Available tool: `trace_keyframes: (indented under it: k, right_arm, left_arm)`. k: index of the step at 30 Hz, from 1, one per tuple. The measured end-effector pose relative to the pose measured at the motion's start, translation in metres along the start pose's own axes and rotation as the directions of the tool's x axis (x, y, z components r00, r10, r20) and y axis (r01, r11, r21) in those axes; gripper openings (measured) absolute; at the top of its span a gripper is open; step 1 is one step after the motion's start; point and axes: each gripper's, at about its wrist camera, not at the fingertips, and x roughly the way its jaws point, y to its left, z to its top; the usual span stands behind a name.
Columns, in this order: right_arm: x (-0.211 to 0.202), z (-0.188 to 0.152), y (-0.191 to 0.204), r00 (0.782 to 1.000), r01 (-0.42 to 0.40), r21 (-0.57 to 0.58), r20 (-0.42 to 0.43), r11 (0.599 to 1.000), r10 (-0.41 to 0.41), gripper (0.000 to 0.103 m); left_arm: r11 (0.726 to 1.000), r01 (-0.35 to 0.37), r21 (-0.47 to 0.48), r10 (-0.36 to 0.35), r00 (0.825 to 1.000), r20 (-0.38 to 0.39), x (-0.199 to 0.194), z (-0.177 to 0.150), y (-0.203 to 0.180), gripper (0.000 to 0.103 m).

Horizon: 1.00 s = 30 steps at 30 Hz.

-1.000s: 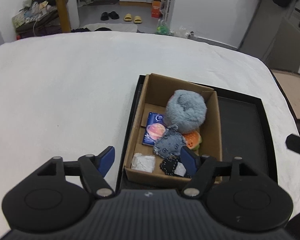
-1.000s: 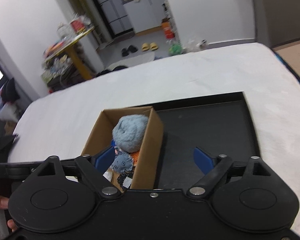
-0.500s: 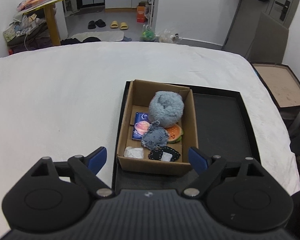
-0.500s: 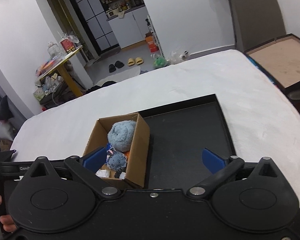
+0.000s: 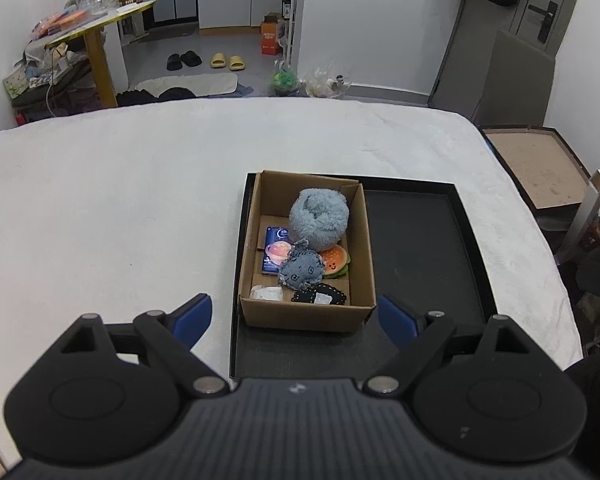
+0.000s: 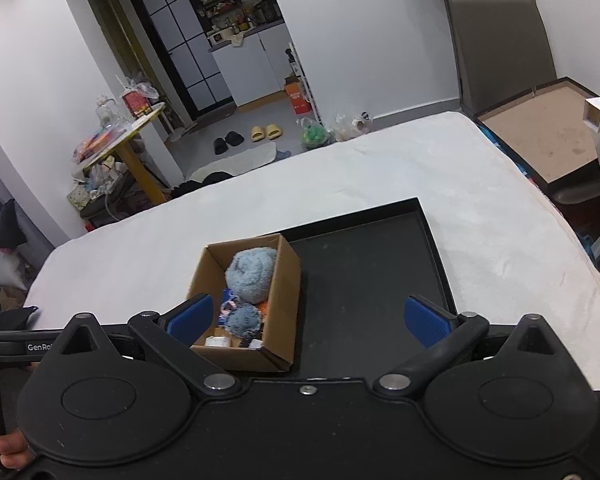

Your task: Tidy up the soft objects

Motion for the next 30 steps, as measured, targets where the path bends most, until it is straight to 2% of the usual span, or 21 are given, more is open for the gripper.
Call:
trace_keyframes:
  k: [12, 21, 24, 26, 28, 30]
  right_arm:
    - [-0.042, -0.002, 0.010, 0.998, -0.062, -0.067, -0.002, 0.996, 0.062, 0.103]
    - [-0.056, -0.016, 0.007, 0.999, -0.045, -0.074, -0.025, 0.996, 0.043, 0.103]
    - [-0.060, -0.020, 0.007, 0.996, -0.073, -0.042, -0.046, 0.996, 0.071, 0.103]
    - [-0.067, -0.021, 0.013, 0.995, -0.100, -0.068, -0.036, 0.993, 0.098, 0.103]
    - [-0.072, -0.024, 0.021, 0.998, -0.066, -0.104, -0.027, 0.992, 0.064, 0.103]
    - [-0.074, -0.026, 0.021, 0.997, -0.069, -0.091, -0.042, 0.993, 0.066, 0.103]
  left_arm:
    - [1.000, 0.006, 0.030, -0.008, 0.999, 0.052, -0.046, -0.011, -0.008, 0.091]
    - [0.999, 0.007, 0.049, -0.011, 0.997, 0.073, -0.068, -0.030, -0.015, 0.091]
    - [0.998, 0.011, 0.063, -0.016, 0.997, 0.075, -0.073, -0.035, -0.018, 0.091]
    - [0.998, 0.008, 0.063, -0.013, 0.997, 0.074, -0.076, -0.040, -0.020, 0.091]
    - [0.998, 0.014, 0.054, -0.018, 0.997, 0.077, -0.080, -0.043, -0.019, 0.091]
    - [0.999, 0.015, 0.048, -0.018, 0.997, 0.080, -0.085, -0.046, -0.017, 0.092]
